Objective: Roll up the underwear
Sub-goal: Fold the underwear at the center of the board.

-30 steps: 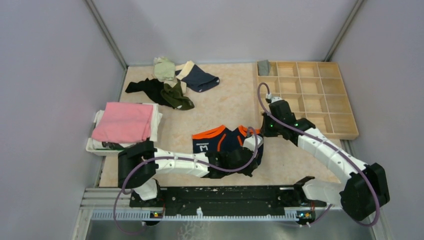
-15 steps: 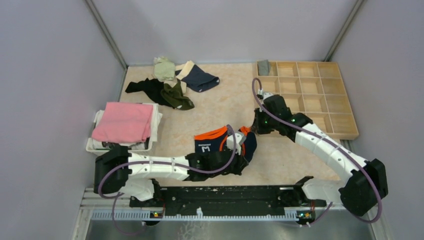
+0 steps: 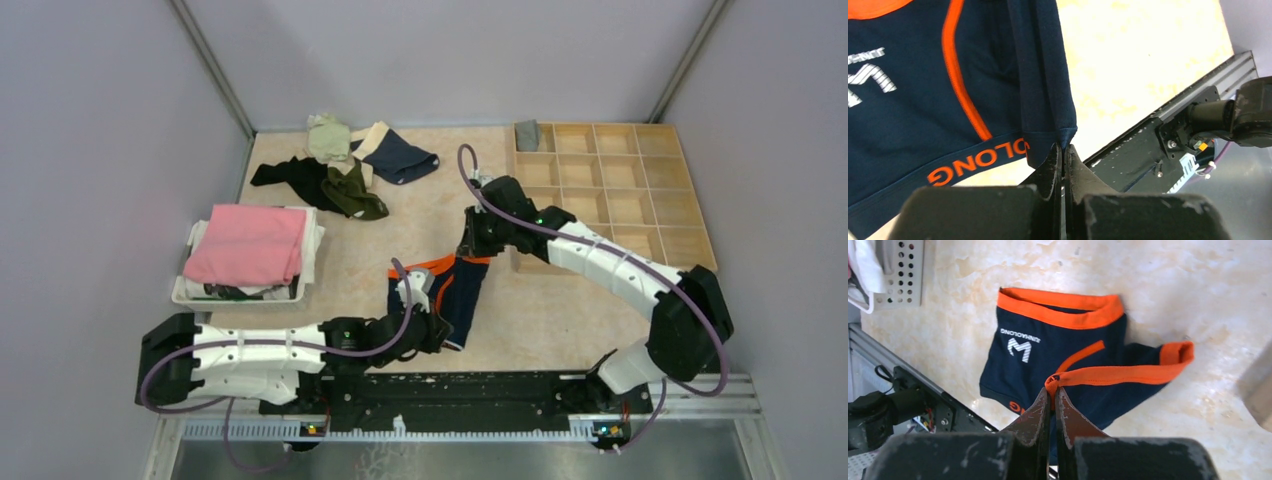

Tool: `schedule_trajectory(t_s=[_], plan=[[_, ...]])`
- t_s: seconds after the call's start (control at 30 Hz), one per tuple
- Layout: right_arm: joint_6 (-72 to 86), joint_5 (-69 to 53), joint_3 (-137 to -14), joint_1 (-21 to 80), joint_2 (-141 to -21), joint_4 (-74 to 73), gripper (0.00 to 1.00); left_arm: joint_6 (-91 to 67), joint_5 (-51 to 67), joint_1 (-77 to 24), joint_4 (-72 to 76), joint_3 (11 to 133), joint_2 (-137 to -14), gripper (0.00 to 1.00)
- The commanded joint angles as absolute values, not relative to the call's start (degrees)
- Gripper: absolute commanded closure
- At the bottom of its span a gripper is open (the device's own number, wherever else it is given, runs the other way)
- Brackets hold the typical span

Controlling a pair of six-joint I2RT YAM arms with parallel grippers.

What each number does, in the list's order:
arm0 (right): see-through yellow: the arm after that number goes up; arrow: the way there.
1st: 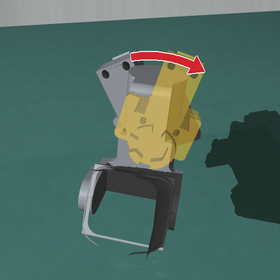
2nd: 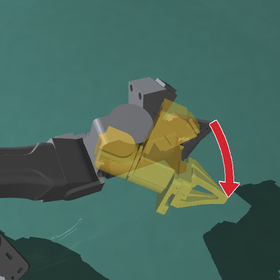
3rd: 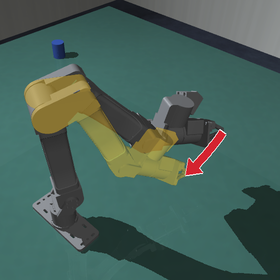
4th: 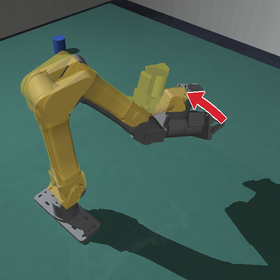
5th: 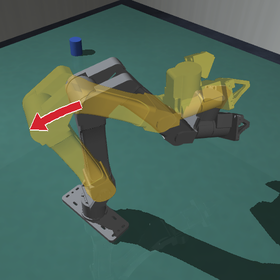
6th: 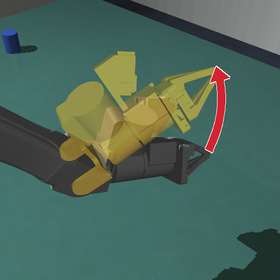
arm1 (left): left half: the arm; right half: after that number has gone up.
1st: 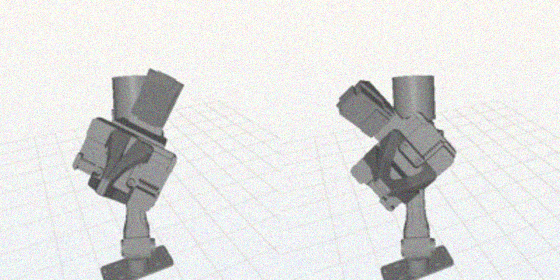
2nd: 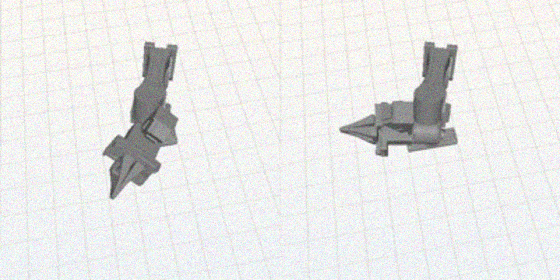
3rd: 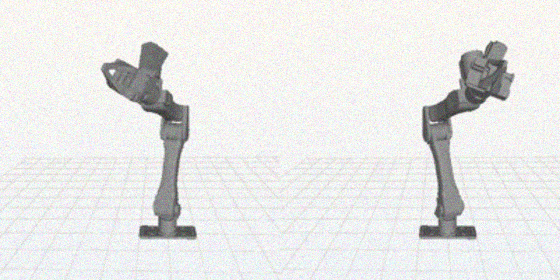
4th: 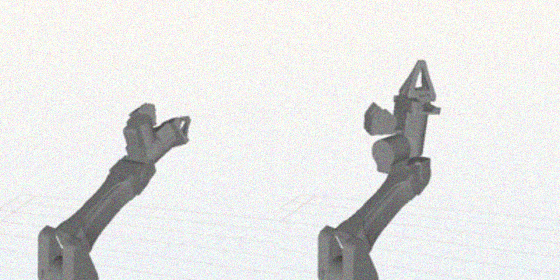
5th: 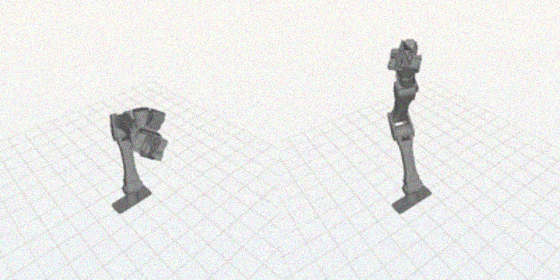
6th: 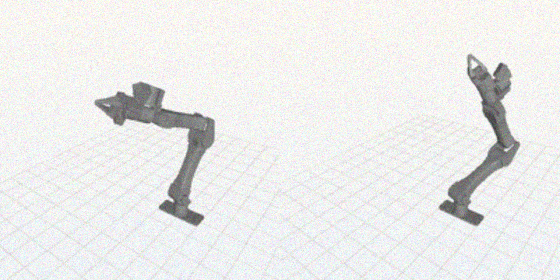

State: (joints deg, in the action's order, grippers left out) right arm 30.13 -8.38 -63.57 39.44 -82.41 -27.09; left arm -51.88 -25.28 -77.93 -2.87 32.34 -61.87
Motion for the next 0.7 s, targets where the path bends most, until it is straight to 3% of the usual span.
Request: schedule_trajectory(t_s=[0.0, 0.67], plan=[[32.1, -9.4, -68.7, 41.9, -86.0, -22.9, 1.00, -57.6, -28.9, -78.3, -9.1, 29.1, -56.5, 1.00], [32.0, -9.9, -78.6, 44.9, -98.8, -20.3, 1.00, -67.7, -39.1, -78.3, -30.5, 26.2, -45.7, 1.00]])
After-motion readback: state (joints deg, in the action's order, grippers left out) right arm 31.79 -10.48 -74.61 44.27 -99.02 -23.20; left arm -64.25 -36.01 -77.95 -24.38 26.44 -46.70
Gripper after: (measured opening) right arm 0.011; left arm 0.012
